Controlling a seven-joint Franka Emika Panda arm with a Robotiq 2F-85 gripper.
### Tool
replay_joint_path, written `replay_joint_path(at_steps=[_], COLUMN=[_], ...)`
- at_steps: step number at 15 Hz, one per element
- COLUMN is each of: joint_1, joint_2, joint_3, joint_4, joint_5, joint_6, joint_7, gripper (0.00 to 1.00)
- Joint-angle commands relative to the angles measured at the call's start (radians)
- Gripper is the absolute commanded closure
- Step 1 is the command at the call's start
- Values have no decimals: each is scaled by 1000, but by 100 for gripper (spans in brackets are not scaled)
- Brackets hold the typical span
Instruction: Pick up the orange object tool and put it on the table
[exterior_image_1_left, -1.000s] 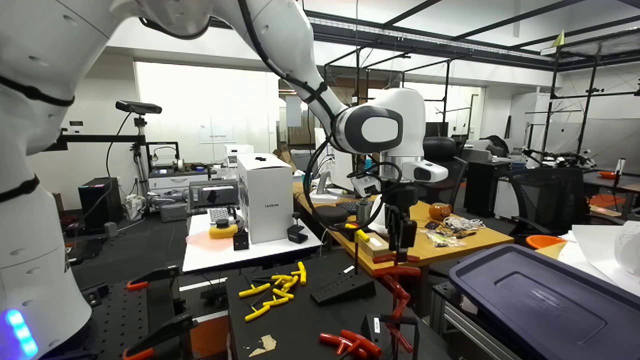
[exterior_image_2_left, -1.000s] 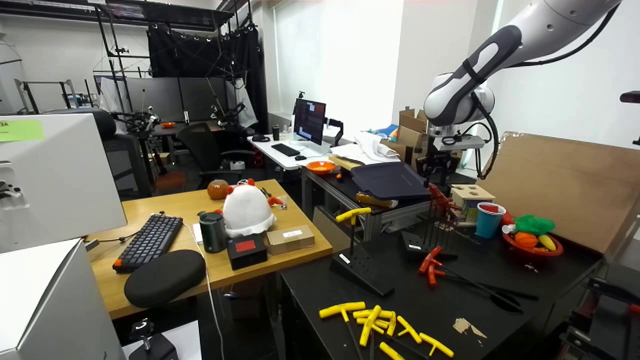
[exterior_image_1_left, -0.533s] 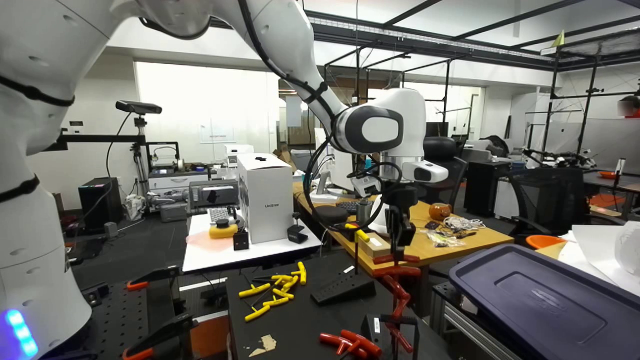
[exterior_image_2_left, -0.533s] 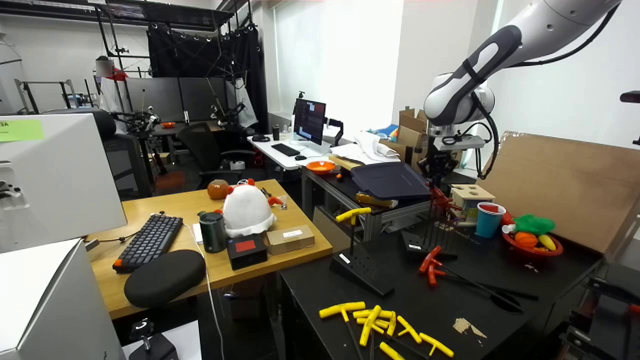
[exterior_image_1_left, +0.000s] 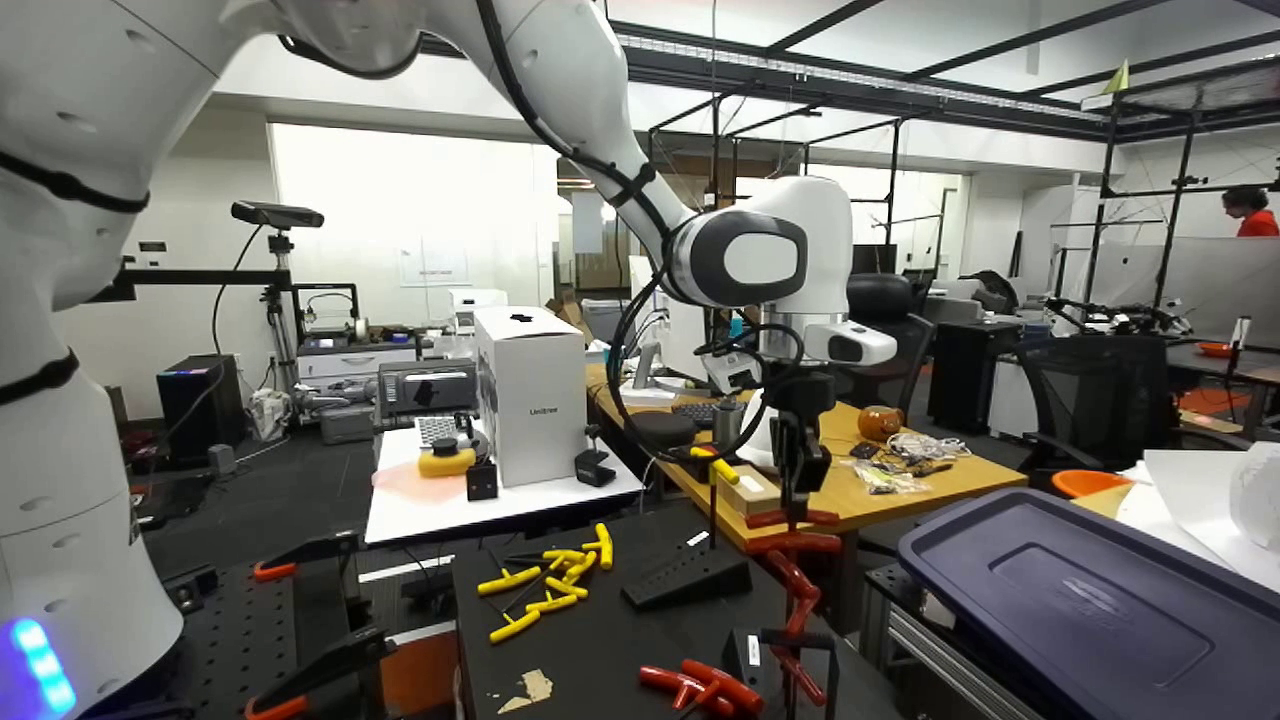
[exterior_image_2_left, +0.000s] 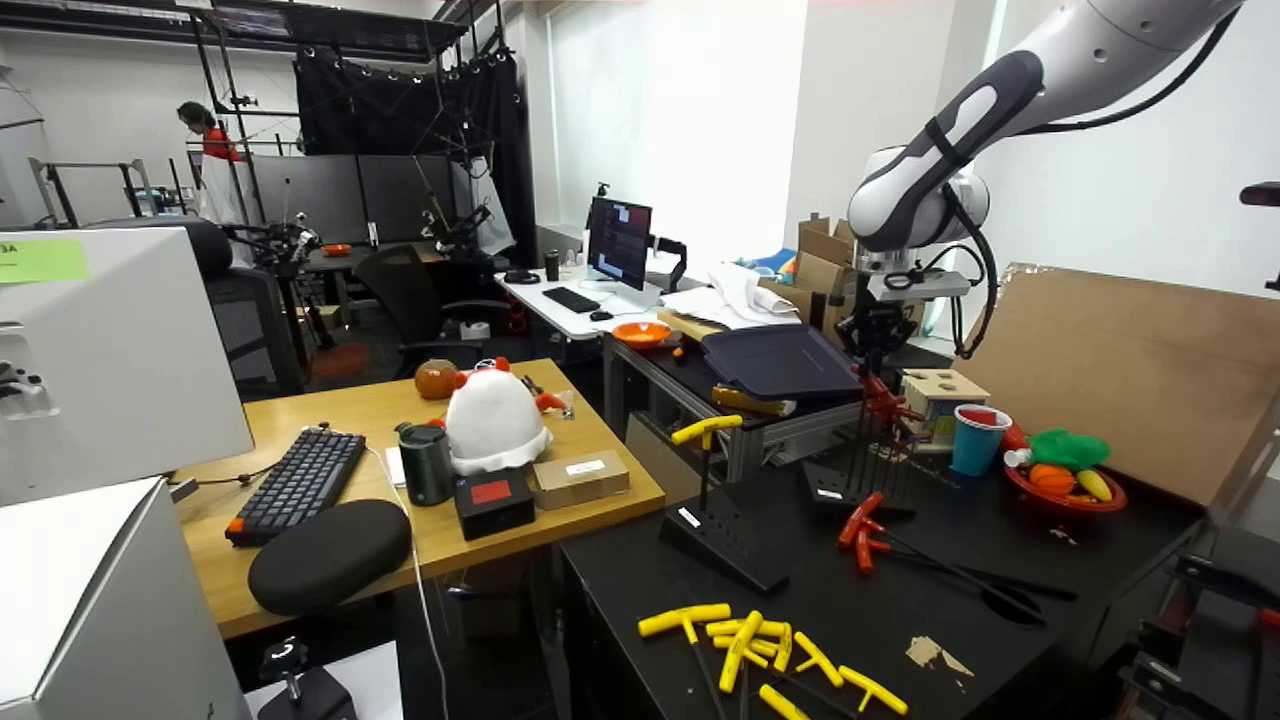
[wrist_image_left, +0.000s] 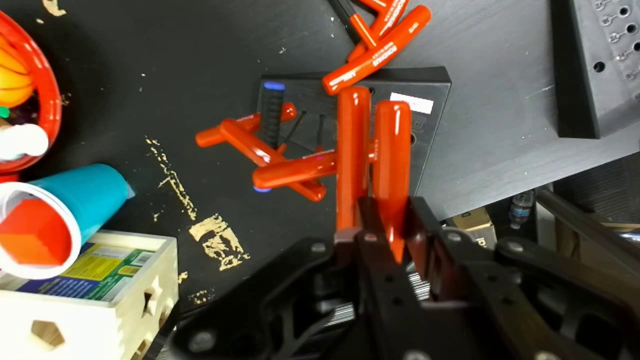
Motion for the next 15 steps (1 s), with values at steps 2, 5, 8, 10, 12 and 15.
replay_joint_path(at_steps=[2, 5, 8, 10, 12, 15], joint_1=[-5, 0, 3, 4, 6, 10], joint_2=[-42, -58, -66, -67, -72, -76], joint_3=[7, 4, 4, 3, 2, -1], joint_4=[-12, -18, -17, -13, -14, -17], joint_5=[8, 4, 1, -1, -4, -7], joint_6=[-30, -30, -32, -39, -44, -45], joint_7=[2, 8, 9, 11, 12, 18], gripper=[95, 95, 95, 95, 95, 95])
